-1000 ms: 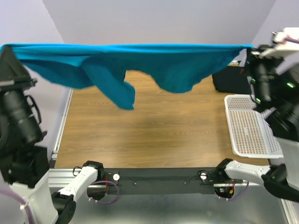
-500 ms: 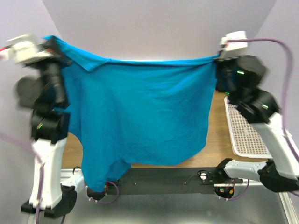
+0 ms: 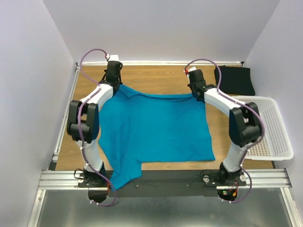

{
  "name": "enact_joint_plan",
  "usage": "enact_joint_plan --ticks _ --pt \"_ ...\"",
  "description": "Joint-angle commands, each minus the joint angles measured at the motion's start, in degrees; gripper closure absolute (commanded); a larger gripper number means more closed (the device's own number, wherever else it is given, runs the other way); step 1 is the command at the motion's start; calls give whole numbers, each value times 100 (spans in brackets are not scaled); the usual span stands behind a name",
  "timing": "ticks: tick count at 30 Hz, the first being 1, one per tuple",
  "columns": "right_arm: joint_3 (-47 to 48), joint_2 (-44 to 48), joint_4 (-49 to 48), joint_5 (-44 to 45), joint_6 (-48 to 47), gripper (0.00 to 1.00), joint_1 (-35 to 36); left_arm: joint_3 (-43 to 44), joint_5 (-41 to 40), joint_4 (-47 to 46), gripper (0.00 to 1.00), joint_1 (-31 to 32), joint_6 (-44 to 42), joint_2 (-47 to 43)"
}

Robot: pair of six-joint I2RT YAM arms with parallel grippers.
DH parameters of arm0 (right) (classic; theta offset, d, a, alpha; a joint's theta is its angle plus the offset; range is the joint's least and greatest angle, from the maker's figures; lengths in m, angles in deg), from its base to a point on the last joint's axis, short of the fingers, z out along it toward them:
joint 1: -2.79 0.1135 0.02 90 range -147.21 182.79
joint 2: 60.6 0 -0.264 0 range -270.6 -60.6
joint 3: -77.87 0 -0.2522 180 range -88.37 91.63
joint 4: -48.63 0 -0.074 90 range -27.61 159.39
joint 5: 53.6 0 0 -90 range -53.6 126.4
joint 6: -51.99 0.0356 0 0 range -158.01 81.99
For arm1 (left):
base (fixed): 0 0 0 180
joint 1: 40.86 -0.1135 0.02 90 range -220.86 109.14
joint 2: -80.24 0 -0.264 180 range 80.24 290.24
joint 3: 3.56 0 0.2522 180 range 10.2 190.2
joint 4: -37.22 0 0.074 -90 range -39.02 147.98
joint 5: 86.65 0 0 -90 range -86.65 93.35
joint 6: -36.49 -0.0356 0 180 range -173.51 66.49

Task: Fold and stack the t-shirts
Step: Flatten the tshirt out, then fold the tshirt

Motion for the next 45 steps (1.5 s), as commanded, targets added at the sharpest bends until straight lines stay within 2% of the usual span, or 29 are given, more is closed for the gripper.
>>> enact_joint_plan --ticks 1,8,15,31,41,45 --pt "112 -714 -1374 -251 -302 99 -226 713 225 -454 94 -35 288 453" --pt "745 -1655 -1560 -479 -372 99 -561 1601 155 -314 94 -44 69 1332" --pt "1510 -2166 -1560 -410 -635 99 -719 2051 164 19 94 -44 181 1571" --pt "1054 -1507 -1498 -611 -320 99 -798 1533 -38 1391 94 -88 1509 719" --pt "887 -1147 -1279 -427 -223 99 -789 838 348 1760 94 -88 2607 -466" --pt "834 -989 -1165 -436 -170 99 -790 251 480 1734 92 -88 3065 -942"
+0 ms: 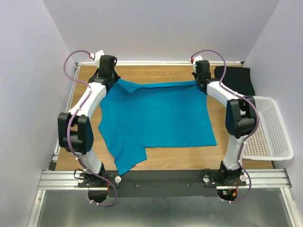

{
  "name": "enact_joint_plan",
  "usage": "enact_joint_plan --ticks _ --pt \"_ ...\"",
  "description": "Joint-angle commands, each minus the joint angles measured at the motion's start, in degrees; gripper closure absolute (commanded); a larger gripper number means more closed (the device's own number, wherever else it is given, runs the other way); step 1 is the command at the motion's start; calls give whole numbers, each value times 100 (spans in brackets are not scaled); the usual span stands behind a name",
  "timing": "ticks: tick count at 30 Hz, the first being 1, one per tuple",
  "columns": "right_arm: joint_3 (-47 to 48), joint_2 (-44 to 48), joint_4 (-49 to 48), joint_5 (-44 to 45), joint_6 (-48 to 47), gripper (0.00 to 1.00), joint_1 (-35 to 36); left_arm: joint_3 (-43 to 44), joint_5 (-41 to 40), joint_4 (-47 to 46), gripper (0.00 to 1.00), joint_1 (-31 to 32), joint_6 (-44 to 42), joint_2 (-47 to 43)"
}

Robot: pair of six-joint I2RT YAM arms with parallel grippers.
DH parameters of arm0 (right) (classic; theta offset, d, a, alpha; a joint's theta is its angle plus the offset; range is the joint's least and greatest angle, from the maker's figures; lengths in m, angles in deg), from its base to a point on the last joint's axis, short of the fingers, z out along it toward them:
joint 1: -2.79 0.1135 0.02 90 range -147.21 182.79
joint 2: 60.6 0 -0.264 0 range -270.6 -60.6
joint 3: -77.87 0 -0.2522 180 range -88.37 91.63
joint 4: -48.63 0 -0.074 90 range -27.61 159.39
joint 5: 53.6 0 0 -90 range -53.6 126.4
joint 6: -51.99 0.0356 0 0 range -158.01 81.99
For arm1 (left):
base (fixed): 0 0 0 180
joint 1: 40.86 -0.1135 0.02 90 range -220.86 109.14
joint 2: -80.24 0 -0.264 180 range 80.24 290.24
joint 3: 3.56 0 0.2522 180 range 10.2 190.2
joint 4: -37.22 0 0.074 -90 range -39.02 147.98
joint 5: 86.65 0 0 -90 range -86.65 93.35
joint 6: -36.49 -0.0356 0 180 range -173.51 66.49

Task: Fold and stack the t-shirts
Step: Fold the tshirt

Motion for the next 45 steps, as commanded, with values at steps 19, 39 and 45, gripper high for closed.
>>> enact_joint_plan --ticks 19,39,45 --pt "-479 727 955 48 882 99 -35 -2109 403 -136 91 -38 1919 -2044" --pt "-1244 719 1448 188 2254 99 -35 -3296 719 -540 91 -38 2350 -2483" --pt "-1306 561 1553 -14 2508 98 -35 -3691 816 -593 90 -29 2509 -2685"
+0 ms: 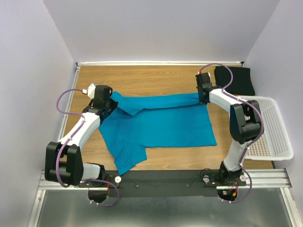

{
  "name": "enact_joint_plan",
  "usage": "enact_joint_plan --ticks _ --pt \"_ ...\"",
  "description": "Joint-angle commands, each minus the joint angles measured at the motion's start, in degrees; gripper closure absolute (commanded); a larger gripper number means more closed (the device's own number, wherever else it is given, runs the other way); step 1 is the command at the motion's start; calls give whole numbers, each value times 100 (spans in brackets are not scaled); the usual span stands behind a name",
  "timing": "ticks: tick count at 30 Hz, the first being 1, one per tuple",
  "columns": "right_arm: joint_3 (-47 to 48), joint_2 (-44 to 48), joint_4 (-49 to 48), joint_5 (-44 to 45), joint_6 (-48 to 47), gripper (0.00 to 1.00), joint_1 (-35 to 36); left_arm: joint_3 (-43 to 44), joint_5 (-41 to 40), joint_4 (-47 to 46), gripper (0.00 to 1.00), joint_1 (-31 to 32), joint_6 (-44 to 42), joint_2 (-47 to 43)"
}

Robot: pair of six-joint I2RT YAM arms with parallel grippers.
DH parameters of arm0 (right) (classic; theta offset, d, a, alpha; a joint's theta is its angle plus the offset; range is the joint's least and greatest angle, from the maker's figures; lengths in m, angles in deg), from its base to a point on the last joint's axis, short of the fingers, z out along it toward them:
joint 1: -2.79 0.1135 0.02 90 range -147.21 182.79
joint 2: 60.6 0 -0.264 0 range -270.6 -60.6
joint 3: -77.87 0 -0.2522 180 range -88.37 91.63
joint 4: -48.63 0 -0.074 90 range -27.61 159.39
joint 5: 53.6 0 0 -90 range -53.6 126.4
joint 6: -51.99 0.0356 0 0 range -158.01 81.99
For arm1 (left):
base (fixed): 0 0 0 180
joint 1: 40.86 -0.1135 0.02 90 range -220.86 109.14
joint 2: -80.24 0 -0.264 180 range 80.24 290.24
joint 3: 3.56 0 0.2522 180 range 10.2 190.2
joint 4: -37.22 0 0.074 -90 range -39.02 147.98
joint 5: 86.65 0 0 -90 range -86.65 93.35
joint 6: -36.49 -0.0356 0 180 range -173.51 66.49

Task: Fold and stack the t-shirts
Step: Fold the tshirt

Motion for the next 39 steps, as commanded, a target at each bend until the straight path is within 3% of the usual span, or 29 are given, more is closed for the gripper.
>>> enact_joint_plan --ticks 1,6,8,10,13,14,17,18,22,27,29,39 --pt "-93 -200 189 -139 397 98 -38 -273 132 -184 90 -35 214 -240" --pt "-110 -262 286 -165 503 95 -38 -520 176 -351 86 -27 302 -284" --pt "-102 -297 356 -157 529 87 -38 -608 193 -395 84 -27 311 -267" --pt "-67 -315 461 -139 617 70 -38 -660 263 -395 79 -27 328 -275" --pt "153 -166 751 -305 609 53 -38 -713 343 -352 56 -27 346 -442" --pt "301 -104 917 -524 600 50 -11 -731 343 -343 37 -27 320 -608" --pt "461 282 1059 -1059 565 39 216 -731 255 -247 12 -27 162 -890" --pt "522 396 1068 -1175 539 37 322 -731 194 -194 10 -27 100 -1065" --pt "663 670 999 -2105 258 33 1242 -696 -438 -140 9 -79 -427 -1242" --pt "829 319 612 -2564 -382 33 2430 -415 -396 -352 17 -325 -1244 -628" --pt "1058 -5 454 -2556 -551 37 2851 -283 -308 -264 18 -404 -1429 -339" --pt "2041 -1315 -346 -2776 -912 48 3873 -388 281 -492 20 -589 -1833 435"
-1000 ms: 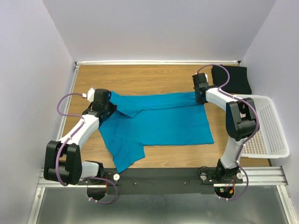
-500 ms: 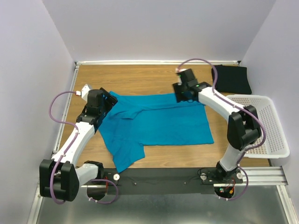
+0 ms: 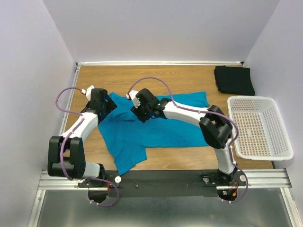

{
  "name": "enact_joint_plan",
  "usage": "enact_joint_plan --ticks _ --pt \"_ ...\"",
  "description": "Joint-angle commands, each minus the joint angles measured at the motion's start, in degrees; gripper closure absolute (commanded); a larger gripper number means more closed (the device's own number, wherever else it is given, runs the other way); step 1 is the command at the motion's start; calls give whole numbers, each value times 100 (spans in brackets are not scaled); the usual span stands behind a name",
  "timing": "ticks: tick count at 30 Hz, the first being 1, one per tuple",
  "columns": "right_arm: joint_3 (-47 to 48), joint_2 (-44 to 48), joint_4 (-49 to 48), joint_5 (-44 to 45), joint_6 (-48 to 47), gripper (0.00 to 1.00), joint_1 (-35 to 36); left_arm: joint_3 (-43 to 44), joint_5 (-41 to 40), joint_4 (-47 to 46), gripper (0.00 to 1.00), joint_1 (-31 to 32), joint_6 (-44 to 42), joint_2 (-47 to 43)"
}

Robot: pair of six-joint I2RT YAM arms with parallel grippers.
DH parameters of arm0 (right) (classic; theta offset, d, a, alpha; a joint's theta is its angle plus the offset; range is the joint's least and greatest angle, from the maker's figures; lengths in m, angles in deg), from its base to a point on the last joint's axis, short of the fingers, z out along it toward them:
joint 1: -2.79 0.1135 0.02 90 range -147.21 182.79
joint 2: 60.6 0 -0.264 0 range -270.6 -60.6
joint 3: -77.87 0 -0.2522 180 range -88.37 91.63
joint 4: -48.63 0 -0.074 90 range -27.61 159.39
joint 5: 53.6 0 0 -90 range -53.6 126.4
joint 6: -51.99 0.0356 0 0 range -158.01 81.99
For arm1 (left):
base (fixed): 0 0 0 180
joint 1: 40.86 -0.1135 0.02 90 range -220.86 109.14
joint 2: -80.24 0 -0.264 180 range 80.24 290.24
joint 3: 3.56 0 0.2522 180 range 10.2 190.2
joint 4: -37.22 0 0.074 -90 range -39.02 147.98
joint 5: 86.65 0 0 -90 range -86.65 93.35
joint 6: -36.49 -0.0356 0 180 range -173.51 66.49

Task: Fold and stack the t-shirts
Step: Fold the tshirt

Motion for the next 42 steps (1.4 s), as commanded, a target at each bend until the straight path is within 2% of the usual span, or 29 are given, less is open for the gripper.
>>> enact_joint_plan --ticks 1,7,17,23,27,28,31,42 --pt "487 -551 -384 -87 -348 48 232 32 362 -186 20 -43 -369 296" --pt "970 -1079 -489 27 -445 48 347 -21 468 -256 20 -43 -598 455" --pt "1146 -1414 -489 201 -436 50 443 -126 600 -353 20 -43 -818 640" --pt "1199 -1502 -489 396 -480 67 443 -171 688 -485 24 -43 -827 877" --pt "1173 -1528 -489 370 -454 82 452 -118 696 -520 29 -43 -818 1053" --pt "1129 -1511 -489 370 -419 90 452 -109 714 -529 30 -51 -818 1070" --pt "1076 -1405 -498 370 -392 99 452 -83 784 -520 33 -43 -800 1036" --pt "988 -1212 -489 484 -392 99 452 -267 1161 -397 35 -43 -774 552"
